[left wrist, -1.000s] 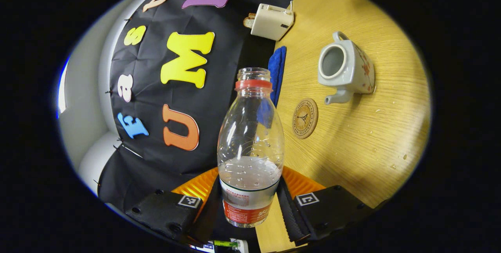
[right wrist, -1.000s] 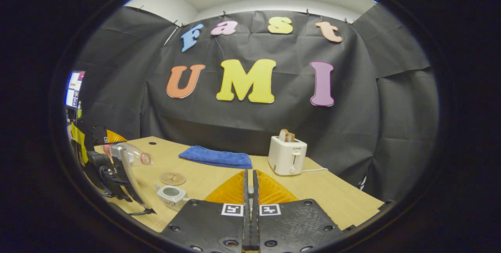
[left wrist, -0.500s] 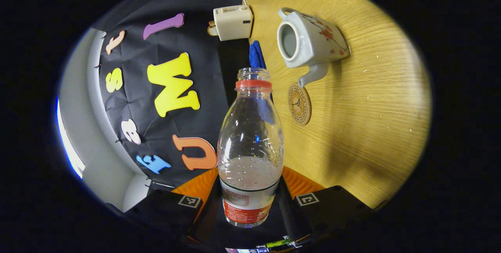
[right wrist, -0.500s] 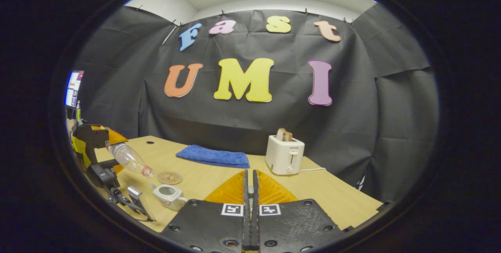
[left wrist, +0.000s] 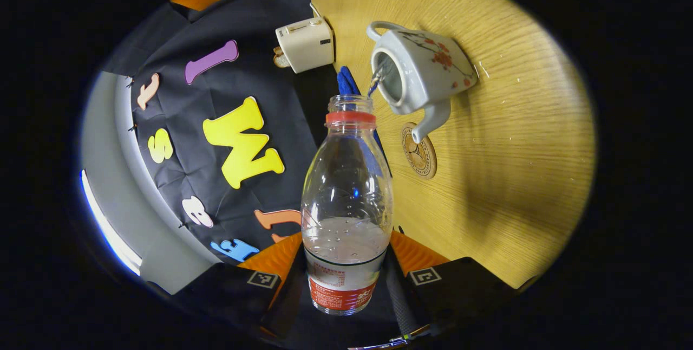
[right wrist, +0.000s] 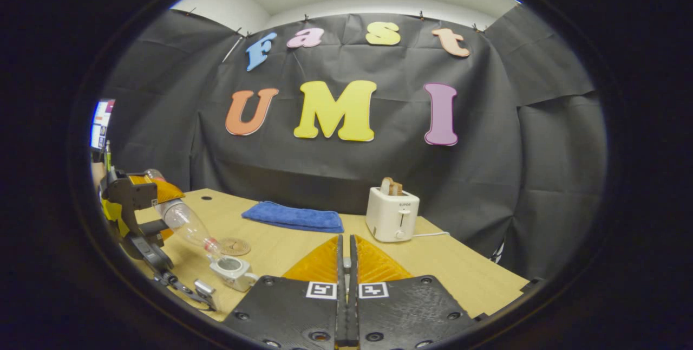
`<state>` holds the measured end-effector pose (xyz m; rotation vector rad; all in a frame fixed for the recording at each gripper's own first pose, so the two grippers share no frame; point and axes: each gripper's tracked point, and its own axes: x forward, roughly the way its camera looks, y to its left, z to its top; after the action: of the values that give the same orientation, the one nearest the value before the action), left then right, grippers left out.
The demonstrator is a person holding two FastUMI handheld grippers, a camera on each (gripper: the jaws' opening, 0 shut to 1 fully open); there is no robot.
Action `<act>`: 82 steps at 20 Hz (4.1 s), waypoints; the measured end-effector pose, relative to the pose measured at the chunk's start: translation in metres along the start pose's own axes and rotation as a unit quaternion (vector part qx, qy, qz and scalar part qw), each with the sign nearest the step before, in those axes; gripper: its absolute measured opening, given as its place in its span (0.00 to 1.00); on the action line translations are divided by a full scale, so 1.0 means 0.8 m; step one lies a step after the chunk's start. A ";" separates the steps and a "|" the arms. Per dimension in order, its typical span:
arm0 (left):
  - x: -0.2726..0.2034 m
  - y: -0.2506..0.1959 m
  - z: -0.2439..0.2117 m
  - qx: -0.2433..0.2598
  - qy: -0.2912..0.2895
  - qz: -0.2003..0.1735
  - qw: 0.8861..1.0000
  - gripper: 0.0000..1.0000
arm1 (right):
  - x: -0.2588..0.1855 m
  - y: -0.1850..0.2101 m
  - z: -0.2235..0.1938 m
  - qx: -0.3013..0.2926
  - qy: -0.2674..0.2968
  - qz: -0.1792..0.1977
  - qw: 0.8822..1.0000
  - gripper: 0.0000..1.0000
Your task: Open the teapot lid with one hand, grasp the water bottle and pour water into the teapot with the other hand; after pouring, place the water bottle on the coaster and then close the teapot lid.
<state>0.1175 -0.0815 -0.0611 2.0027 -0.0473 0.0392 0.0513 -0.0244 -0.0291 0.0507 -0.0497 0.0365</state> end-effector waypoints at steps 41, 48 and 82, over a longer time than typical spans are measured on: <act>0.002 -0.014 -0.040 -0.282 0.003 -0.030 0.959 0.72 | -0.002 0.010 0.001 -0.005 0.000 0.008 1.000 0.00; 0.008 -0.016 -0.061 -0.534 0.004 -0.049 0.844 0.72 | 0.001 0.018 -0.008 -0.016 0.006 0.010 1.000 0.00; 0.153 -0.015 0.093 -0.832 -0.093 -0.108 0.536 0.77 | 0.031 0.003 -0.058 -0.028 0.052 -0.006 0.998 0.00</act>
<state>0.2406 -0.1455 -0.0972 0.0141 0.0325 -0.2902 0.0783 -0.0185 -0.0739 -0.0066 0.0528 0.0252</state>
